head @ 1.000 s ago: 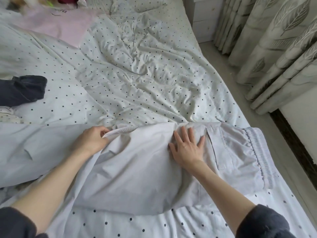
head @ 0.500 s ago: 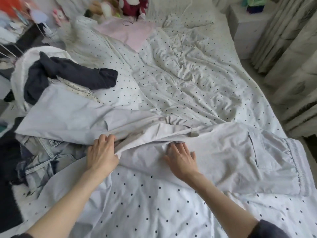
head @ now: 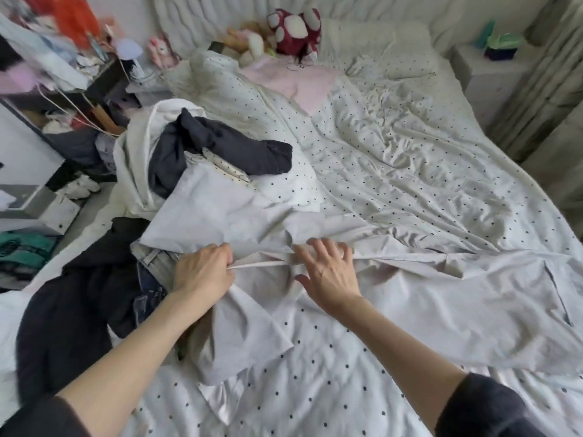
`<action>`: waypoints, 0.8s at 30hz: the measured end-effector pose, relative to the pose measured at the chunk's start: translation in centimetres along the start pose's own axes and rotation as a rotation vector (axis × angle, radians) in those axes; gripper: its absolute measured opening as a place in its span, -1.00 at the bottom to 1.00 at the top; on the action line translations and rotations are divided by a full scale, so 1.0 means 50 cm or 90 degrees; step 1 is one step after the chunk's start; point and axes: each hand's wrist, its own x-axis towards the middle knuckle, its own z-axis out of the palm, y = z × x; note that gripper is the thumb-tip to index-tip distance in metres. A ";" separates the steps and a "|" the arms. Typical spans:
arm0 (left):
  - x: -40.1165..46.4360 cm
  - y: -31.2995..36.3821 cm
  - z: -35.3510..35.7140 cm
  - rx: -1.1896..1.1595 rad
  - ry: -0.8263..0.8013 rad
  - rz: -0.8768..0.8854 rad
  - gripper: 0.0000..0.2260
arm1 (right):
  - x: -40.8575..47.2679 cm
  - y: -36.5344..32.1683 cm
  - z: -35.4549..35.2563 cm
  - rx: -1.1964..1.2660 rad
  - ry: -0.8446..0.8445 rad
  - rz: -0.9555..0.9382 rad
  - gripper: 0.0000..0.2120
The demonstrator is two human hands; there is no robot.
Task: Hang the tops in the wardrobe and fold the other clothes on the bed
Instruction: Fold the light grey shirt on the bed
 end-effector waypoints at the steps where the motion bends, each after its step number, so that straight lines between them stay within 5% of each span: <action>1: 0.007 -0.012 0.003 -0.014 -0.008 0.006 -0.94 | 0.019 -0.022 0.006 0.011 -0.004 -0.015 -0.58; 8: 0.029 -0.108 0.028 -0.141 -0.092 -0.061 -0.90 | 0.121 -0.107 0.007 0.072 0.013 0.000 -0.79; 15: 0.035 -0.242 0.018 -0.382 -0.130 -0.177 -0.83 | 0.191 -0.104 -0.029 0.145 0.055 0.070 -0.75; 19: 0.038 -0.241 0.000 -0.519 -0.100 -0.190 -0.92 | 0.227 -0.116 -0.010 0.152 -0.012 0.084 -0.76; 24: 0.005 -0.177 0.063 -0.517 -0.206 -0.114 -0.90 | 0.247 -0.155 0.024 0.093 -0.123 -0.042 -0.64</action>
